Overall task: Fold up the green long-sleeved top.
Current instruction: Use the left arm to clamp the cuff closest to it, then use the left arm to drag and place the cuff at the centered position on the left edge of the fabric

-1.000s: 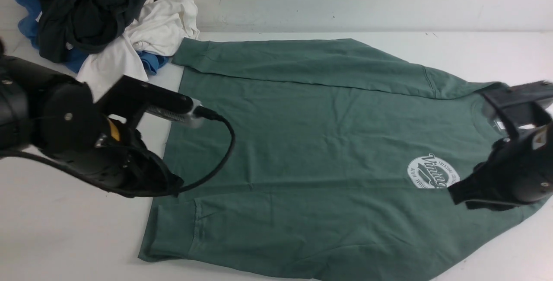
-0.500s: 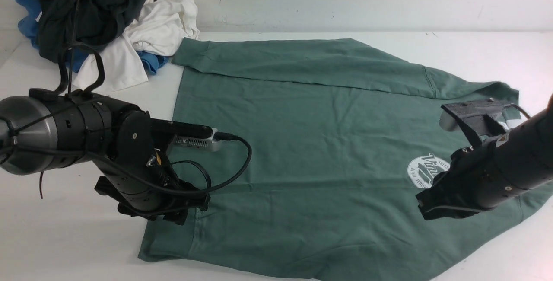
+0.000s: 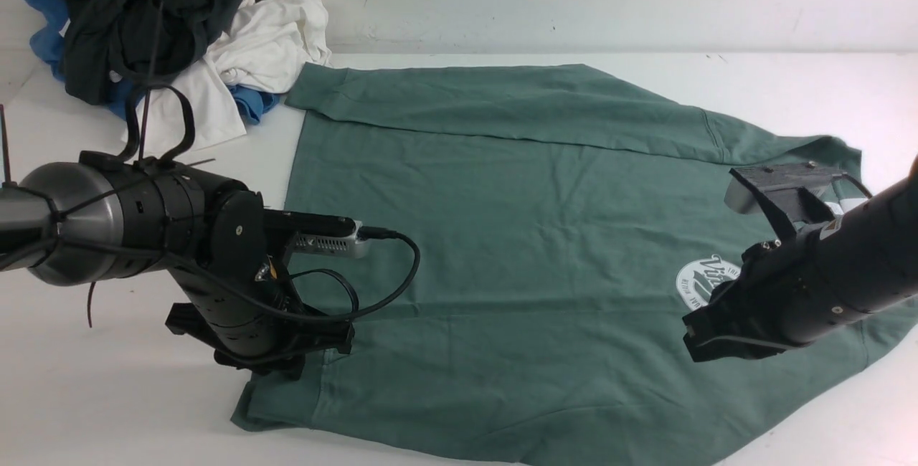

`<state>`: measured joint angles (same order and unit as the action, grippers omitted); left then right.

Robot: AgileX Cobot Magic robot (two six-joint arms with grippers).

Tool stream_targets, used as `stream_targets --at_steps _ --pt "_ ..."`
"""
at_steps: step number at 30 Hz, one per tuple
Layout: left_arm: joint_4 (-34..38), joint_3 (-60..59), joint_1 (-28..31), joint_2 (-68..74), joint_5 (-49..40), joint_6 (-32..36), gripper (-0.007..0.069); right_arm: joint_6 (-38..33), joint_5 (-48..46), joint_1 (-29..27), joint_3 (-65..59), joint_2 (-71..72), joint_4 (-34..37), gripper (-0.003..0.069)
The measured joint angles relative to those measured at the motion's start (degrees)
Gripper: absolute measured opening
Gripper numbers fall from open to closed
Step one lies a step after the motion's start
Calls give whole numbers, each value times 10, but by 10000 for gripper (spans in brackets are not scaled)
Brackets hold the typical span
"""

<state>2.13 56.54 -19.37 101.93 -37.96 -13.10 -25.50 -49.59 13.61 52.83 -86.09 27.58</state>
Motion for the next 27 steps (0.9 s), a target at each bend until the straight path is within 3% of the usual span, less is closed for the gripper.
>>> stream_targets --at_steps 2,5,11,18,27 --pt "2 7 0 -1 -16 1 63 0 1 0 0 0 1 -10" --pt "3 21 0 -17 -41 3 26 -1 1 0 0 0 0 -10" --pt "3 51 0 -48 -74 10 24 -2 2 0 0 0 0 -10" --pt "0 161 0 -51 -104 93 24 -10 4 0 0 0 0 -10" --pt "-84 338 25 15 -67 93 24 -26 8 0 0 0 -3 -10"
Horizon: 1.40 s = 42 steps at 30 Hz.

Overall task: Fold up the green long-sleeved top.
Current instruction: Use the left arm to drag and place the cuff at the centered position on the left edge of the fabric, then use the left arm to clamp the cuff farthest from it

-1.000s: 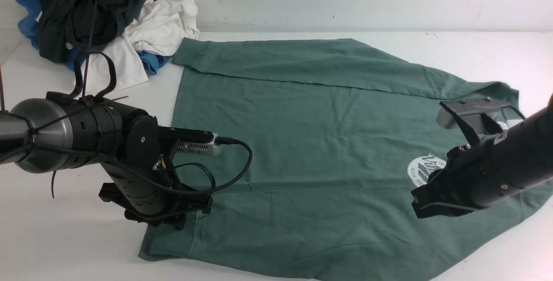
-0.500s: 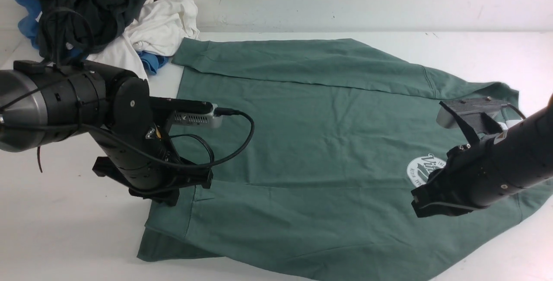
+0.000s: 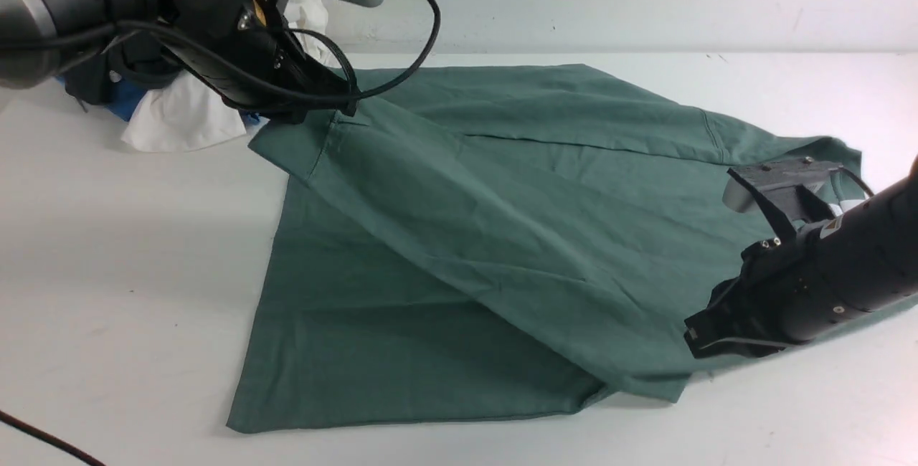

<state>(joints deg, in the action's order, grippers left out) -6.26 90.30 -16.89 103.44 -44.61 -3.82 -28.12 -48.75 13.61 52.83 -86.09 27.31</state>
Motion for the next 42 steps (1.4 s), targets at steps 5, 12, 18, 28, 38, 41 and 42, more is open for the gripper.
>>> stream_targets --at_steps 5,12,18,28,38,41,42 --pt "1 45 23 106 18 -1 28 -8 26 0 0 0 0 -10" --pt "5 133 50 208 -33 0 188 -53 69 1 0 -1 39 -10" --pt "12 187 51 210 -66 0 339 -127 141 50 0 -36 92 -10" --pt "99 189 51 215 -93 31 318 -166 231 89 0 -169 79 -10" --pt "103 189 71 217 17 32 309 -74 65 89 12 -164 -17 -10" --pt "106 189 88 221 47 34 309 -18 23 89 12 -157 -72 -10" --pt "106 190 90 224 53 38 310 -12 21 89 12 -156 -80 -10"
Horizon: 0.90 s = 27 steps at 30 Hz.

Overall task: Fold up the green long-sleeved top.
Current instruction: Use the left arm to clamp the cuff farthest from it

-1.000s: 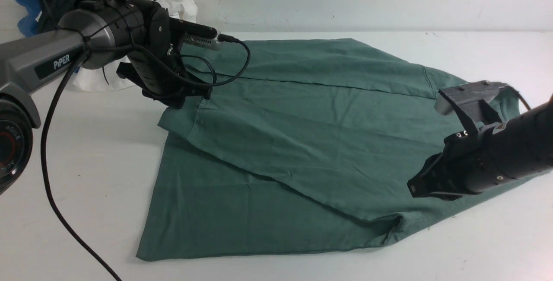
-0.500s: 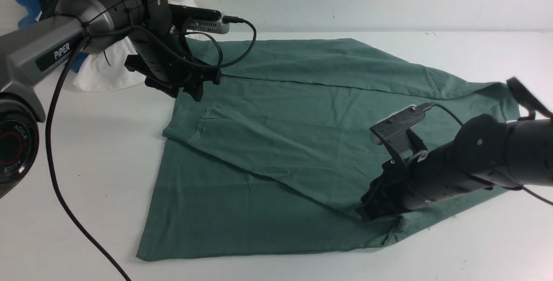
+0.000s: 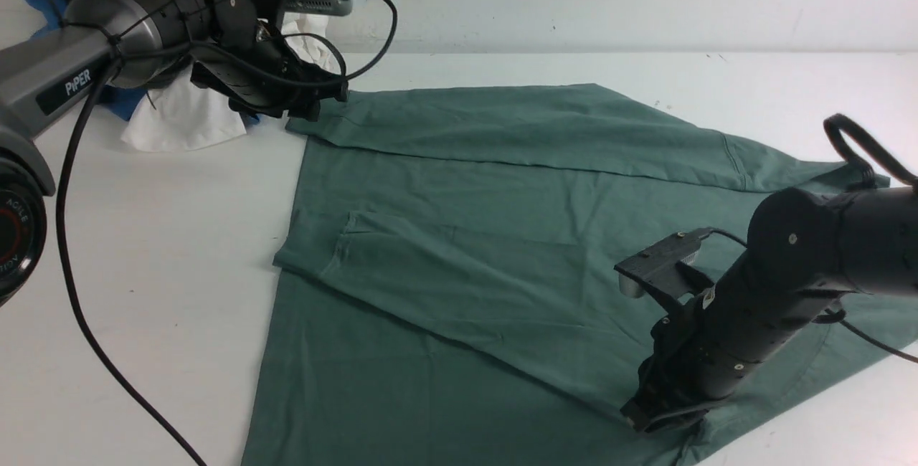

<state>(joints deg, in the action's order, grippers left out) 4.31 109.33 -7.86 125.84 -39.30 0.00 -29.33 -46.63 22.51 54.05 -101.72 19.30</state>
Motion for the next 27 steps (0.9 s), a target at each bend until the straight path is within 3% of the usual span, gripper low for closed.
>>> stream_targets --at_steps 4,10,14,19,23,27 --pt "4 12 15 28 35 14 346 14 -1 0 -1 10 -20 -10" --pt "13 155 38 151 25 25 501 16 -8 0 -7 71 -34 -10" --pt "36 263 41 228 -10 41 501 16 -1 0 -7 92 -34 -10" --pt "84 395 41 312 -48 56 347 16 14 0 -7 95 -34 -10" --pt "77 442 41 325 -97 64 73 16 16 0 -7 95 -32 -10" --pt "54 457 41 311 -130 70 18 16 16 0 -7 95 -32 -10"
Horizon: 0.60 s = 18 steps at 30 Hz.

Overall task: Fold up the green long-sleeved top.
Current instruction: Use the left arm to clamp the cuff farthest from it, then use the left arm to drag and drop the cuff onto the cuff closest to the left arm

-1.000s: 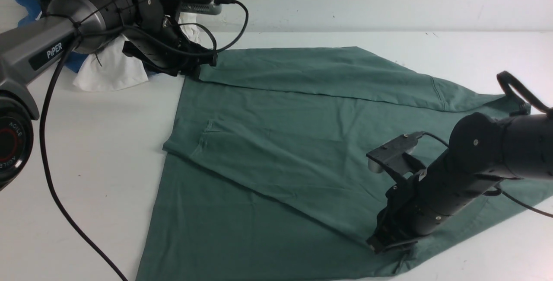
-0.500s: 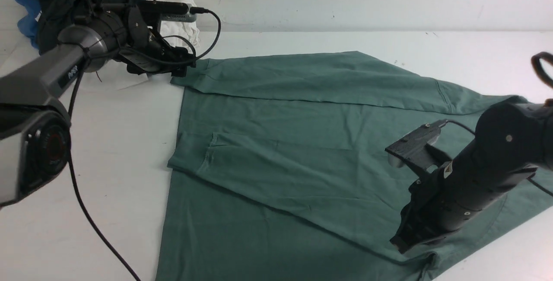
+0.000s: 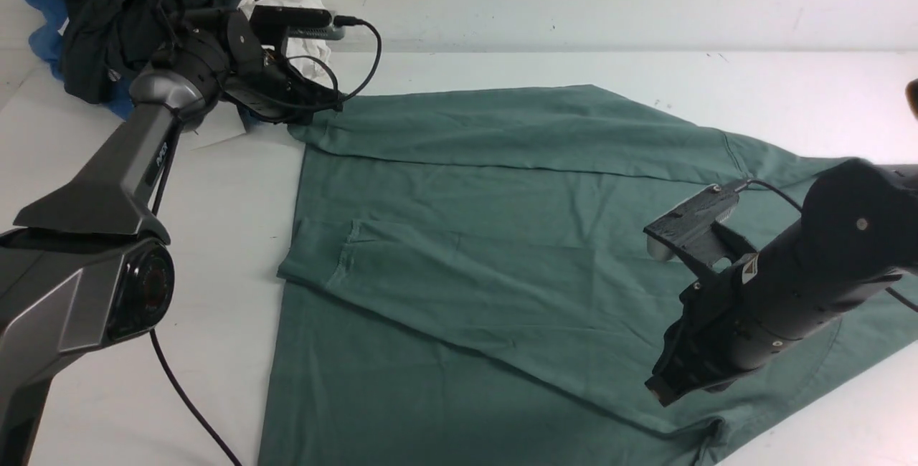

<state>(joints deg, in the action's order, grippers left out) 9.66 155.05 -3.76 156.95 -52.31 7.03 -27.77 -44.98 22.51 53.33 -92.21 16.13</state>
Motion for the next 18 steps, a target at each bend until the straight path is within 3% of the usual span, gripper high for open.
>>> stream_targets --at_steps 6,11,13,16,17,18 --pt "0 4 -1 -87 -105 -4 16 4 5 0 0 0 -19 -10" --pt "-1 -38 -13 -190 -185 -13 16 51 36 0 0 1 -73 -10" --pt "-2 -91 -21 -237 -185 -16 16 77 43 0 0 3 -98 -10" --pt "-2 -272 -47 -359 -185 -16 16 146 46 0 0 13 -155 -10" --pt "-2 -272 -48 -366 -185 -16 16 146 46 0 0 14 -155 -10" --pt "1 -380 -60 -425 -185 -13 16 178 48 0 0 19 -180 -10"
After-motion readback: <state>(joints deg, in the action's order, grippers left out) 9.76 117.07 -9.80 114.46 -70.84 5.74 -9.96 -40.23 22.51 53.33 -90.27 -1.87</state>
